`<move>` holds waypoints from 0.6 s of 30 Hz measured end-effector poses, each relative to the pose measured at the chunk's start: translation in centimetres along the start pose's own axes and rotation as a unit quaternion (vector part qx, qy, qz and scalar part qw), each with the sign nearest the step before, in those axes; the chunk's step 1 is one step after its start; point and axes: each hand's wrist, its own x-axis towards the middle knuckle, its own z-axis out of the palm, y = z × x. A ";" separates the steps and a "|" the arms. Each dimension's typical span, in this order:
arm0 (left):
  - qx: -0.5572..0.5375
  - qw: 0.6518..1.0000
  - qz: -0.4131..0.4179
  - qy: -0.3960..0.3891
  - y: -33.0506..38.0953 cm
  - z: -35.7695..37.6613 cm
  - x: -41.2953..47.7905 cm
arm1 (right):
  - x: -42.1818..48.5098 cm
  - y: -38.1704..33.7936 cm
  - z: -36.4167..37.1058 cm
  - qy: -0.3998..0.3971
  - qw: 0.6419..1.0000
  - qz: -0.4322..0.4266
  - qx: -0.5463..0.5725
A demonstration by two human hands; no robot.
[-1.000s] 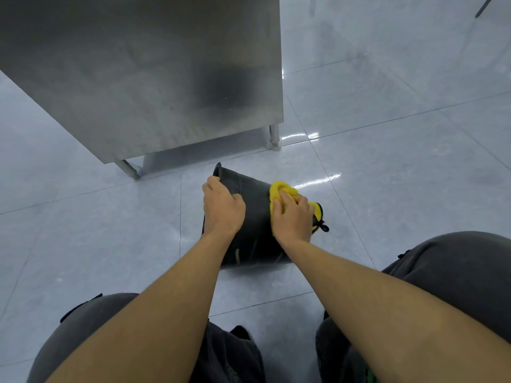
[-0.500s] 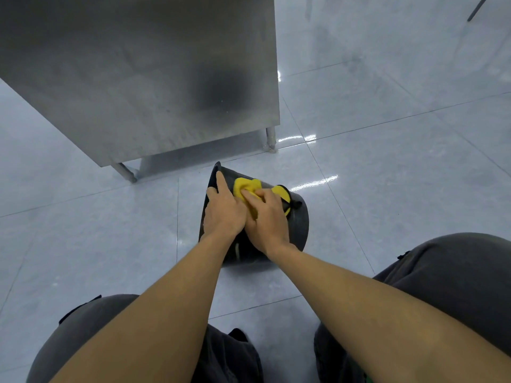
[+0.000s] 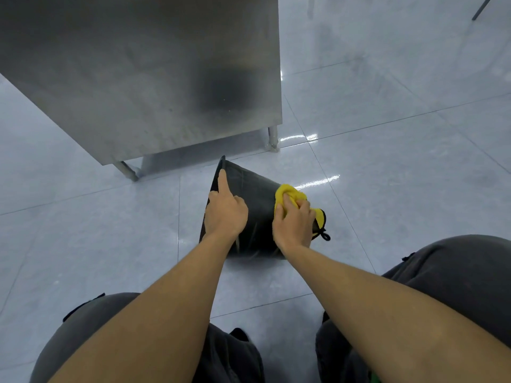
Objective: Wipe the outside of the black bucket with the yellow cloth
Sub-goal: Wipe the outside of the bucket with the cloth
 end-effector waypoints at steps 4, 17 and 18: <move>-0.015 1.000 -0.004 -0.004 0.2 0.3 0.2 | -0.6 -1.9 0.0 -0.009 0.982 -0.183 0.037; -0.040 0.998 0.015 0.050 0.6 0.1 0.2 | 0.4 0.5 0.1 -0.015 1.000 -0.004 0.009; -0.049 0.998 0.008 0.044 0.5 0.0 0.2 | 0.5 0.9 -0.1 -0.023 0.999 0.036 0.014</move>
